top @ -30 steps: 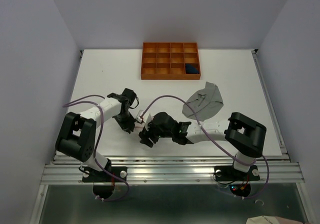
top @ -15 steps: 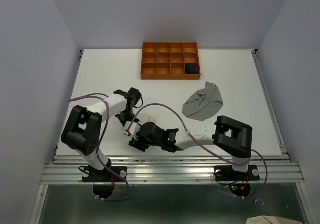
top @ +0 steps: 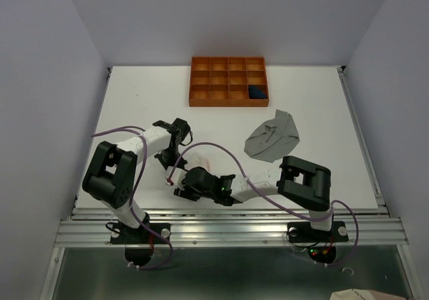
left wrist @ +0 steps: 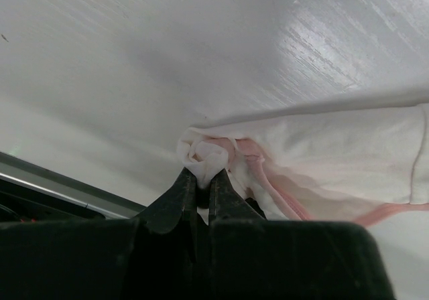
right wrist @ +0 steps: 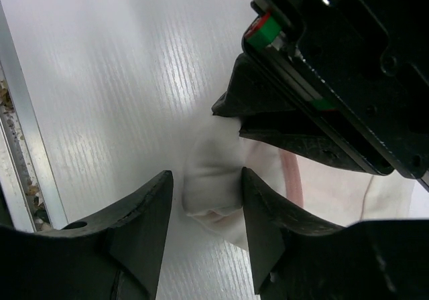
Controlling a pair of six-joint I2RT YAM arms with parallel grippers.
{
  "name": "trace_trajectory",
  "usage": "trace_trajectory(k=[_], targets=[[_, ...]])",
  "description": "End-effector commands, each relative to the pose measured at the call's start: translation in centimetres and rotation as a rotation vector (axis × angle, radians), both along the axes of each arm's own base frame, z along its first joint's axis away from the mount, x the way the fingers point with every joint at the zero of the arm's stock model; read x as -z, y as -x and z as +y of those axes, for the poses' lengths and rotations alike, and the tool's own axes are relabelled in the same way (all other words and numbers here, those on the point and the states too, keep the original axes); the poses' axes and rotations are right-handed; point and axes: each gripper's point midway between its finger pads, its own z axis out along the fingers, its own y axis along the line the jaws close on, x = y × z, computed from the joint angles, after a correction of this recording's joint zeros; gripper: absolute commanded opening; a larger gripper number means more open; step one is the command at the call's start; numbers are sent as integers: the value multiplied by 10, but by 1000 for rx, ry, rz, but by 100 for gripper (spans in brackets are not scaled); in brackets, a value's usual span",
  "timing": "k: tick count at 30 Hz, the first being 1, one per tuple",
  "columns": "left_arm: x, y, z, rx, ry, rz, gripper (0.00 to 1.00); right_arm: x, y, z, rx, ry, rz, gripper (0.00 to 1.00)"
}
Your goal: Roll the underwear
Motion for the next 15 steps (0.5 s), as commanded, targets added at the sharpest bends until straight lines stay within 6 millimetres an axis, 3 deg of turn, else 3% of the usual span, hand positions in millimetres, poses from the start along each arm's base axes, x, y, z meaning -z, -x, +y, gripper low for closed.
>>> trace_trajectory(k=[1, 6, 7, 8, 10, 13, 15], targets=[[-5, 9, 3, -14, -18, 19, 0, -16, 5, 19, -29, -49, -50, 49], [-3, 12, -1, -20, 9, 26, 0, -16, -5, 17, 24, -53, -81, 34], [-2, 14, -1, -22, 12, 27, 0, -12, -6, 17, 42, -53, -72, 27], [-1, 13, -1, -22, 16, 19, 0, -11, -8, 16, 54, -49, -76, 13], [-2, 18, -7, -28, 63, 25, 0, -5, -7, 12, 68, -45, -63, 1], [-2, 22, -9, -31, 89, 19, 3, 7, -4, 2, 86, -26, -36, 1], [-5, 23, -9, -30, 100, 1, 18, 16, 5, -3, 54, -21, -4, 1]])
